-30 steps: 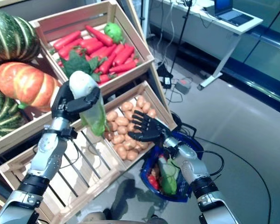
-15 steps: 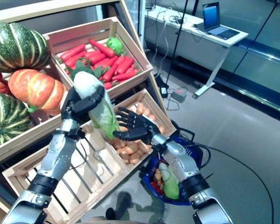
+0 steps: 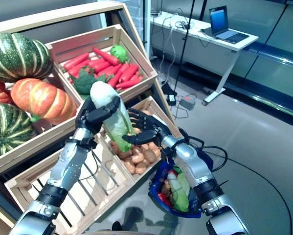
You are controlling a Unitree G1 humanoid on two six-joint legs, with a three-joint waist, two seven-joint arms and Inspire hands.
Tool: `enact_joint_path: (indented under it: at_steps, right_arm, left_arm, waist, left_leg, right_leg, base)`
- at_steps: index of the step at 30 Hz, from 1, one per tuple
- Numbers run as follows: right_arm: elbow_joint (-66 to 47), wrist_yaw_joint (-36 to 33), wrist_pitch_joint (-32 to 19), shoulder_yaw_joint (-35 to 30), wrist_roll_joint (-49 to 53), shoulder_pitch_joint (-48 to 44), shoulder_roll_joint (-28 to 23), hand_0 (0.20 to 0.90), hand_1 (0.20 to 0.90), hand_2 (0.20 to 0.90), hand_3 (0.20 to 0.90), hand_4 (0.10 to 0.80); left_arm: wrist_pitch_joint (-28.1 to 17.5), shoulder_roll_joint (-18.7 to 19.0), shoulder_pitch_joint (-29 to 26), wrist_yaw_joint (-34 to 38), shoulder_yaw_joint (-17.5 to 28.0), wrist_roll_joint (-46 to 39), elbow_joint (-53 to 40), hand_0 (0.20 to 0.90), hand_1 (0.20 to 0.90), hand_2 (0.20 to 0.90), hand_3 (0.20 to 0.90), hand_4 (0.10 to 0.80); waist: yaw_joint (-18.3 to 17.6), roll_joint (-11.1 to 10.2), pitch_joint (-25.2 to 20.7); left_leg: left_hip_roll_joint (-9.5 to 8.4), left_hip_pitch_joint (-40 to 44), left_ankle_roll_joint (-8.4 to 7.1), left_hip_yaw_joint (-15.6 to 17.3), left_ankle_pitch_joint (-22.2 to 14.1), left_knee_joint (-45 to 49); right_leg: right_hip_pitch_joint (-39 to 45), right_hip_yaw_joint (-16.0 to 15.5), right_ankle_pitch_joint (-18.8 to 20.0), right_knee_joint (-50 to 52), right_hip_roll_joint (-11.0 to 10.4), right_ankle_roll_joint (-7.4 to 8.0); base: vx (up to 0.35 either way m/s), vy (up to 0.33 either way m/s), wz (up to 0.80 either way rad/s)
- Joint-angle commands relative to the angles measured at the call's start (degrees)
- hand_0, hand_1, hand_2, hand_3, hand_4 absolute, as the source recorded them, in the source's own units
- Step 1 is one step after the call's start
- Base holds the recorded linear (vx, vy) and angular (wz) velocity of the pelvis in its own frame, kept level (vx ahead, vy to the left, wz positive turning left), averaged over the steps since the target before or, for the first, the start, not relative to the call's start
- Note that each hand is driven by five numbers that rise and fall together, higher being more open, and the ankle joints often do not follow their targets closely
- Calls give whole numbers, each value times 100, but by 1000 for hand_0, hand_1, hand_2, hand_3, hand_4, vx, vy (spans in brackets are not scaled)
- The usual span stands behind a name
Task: Put vegetables into the basket
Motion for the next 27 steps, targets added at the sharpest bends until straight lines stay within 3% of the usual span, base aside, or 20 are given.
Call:
enact_joint_path:
  at_steps: [1,12,21,27]
  right_arm:
    - [-267,241,-153,253,360,-1043,404,900,900,900,900,800]
    - [234,394,418,385,1844,-1017,1042,900,900,900,900,800]
    - [326,732,626,215,3185,-974,1432,900,900,900,900,800]
    - [496,605,519,183,2859,-1174,1369,900,900,900,900,800]
  left_arm:
    - [-364,-306,-777,-676,-375,-431,-280,300,300,300,300,400]
    - [-3,-551,-856,-1339,-680,-1074,-410,300,300,300,300,400]
    - [640,-737,-739,-2258,-855,-1867,-261,300,300,300,300,400]
    - [864,-832,-731,-2743,-944,-2156,-34,300,300,300,300,400]
  waist:
    - [-17,-67,-462]
    - [44,-72,-497]
    - [59,-48,-554]
    - [48,-53,-589]
  left_leg:
    - [-51,614,-154,-56,-1169,25]
    - [-52,629,-156,-101,-1183,25]
    - [-56,640,-132,-91,-1202,25]
    - [-61,645,-127,-88,-1216,25]
  right_leg:
    - [-68,21,-254,9,198,-409]
    - [-35,-26,-252,9,177,-407]
    - [-42,-1,-236,9,172,-406]
    - [-52,48,-237,9,173,-406]
  base:
    - [0,0,0]
    - [4,1,2]
    - [1,1,0]
    - [0,0,0]
